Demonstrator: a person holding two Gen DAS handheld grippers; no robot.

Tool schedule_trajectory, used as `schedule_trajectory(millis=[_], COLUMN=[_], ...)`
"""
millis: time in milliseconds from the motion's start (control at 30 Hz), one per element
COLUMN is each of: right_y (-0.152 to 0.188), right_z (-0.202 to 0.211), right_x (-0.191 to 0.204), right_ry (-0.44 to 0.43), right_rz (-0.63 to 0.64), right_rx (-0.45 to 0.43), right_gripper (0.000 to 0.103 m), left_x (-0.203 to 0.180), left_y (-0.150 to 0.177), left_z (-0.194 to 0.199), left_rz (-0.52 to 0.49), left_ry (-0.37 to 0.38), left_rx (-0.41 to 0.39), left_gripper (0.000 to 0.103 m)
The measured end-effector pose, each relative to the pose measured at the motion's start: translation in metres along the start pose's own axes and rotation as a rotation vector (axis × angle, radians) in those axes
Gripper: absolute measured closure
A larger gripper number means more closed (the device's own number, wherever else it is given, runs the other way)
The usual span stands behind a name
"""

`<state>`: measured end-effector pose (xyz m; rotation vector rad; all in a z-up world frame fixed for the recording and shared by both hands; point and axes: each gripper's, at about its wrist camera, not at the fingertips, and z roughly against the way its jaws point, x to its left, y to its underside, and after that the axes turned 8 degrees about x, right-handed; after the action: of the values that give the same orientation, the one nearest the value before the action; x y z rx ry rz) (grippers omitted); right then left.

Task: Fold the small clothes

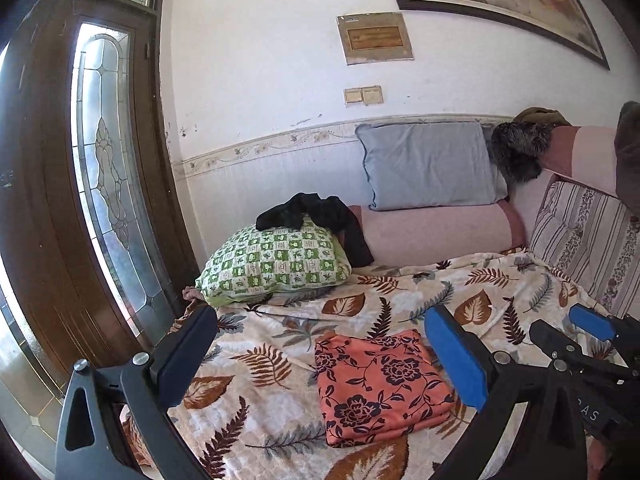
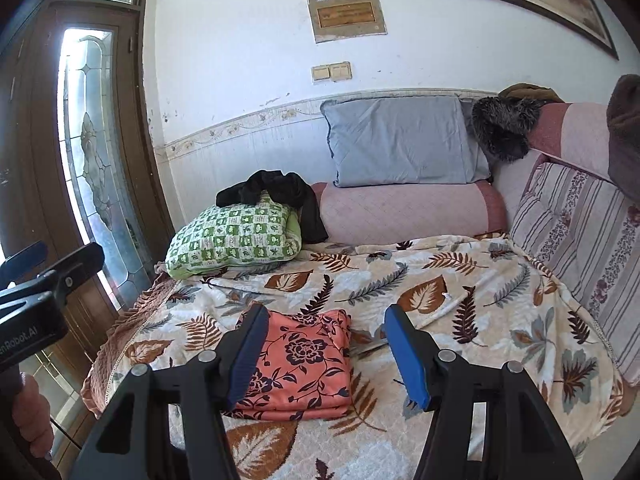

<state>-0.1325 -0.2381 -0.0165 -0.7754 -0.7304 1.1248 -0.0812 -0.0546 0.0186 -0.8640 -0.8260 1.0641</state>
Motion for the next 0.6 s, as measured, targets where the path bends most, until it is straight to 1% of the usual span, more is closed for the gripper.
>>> schedule_trajectory(millis=[133, 233, 600], right_y=[-0.002, -0.004, -0.007], right_z=[0.005, 0.007, 0.008], right_x=[0.001, 0.003, 0.013], right_ry=[0.005, 0.009, 0.015], right_rz=[0.003, 0.007, 0.026], right_rx=[-0.012, -0.019, -0.021], right_gripper=[0.038, 0.036, 0.036], left_x=[0.0, 0.003, 0.008], left_y=[-0.001, -0.002, -0.003], left_z=[0.004, 0.006, 0.011], left_rz=[0.0, 0.004, 0.008], left_ry=[0.002, 0.018, 0.034], left_rx=[-0.014, -0.018, -0.035], left_gripper=[0.0, 0.0, 0.0])
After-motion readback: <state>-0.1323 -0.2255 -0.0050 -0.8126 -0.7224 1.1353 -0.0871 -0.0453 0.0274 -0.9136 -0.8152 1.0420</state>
